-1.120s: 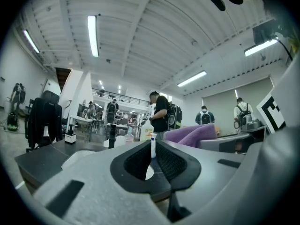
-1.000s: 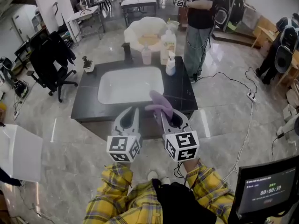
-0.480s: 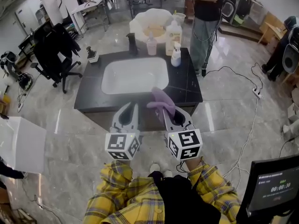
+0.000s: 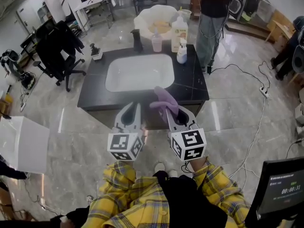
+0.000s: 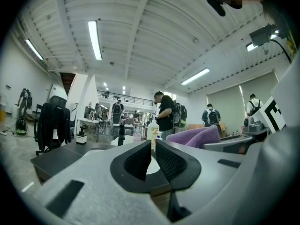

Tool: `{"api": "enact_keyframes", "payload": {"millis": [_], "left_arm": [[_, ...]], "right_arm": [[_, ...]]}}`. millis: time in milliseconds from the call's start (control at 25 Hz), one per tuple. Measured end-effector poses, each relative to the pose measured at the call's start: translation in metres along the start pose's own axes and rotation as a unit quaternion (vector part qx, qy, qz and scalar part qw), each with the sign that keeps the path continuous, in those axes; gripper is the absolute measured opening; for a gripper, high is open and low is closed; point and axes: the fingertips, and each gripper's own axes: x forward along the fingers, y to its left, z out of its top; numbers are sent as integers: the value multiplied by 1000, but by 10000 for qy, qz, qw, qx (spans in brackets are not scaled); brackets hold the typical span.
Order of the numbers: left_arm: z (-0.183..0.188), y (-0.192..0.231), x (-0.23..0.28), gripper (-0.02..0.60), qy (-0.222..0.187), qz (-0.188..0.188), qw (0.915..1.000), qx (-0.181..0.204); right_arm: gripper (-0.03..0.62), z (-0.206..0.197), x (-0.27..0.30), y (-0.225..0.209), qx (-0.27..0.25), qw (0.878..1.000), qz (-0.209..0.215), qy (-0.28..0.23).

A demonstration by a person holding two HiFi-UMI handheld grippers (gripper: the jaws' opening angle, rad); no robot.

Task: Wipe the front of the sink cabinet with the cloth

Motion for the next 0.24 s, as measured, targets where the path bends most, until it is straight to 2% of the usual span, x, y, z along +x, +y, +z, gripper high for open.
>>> {"api": "enact_keyframes", "payload": {"millis": [240], "left_arm": [[-3, 1, 2, 8, 6, 31, 10000, -28]], "right_arm": [[40, -1, 3, -2, 5, 10000, 8, 5]]}}
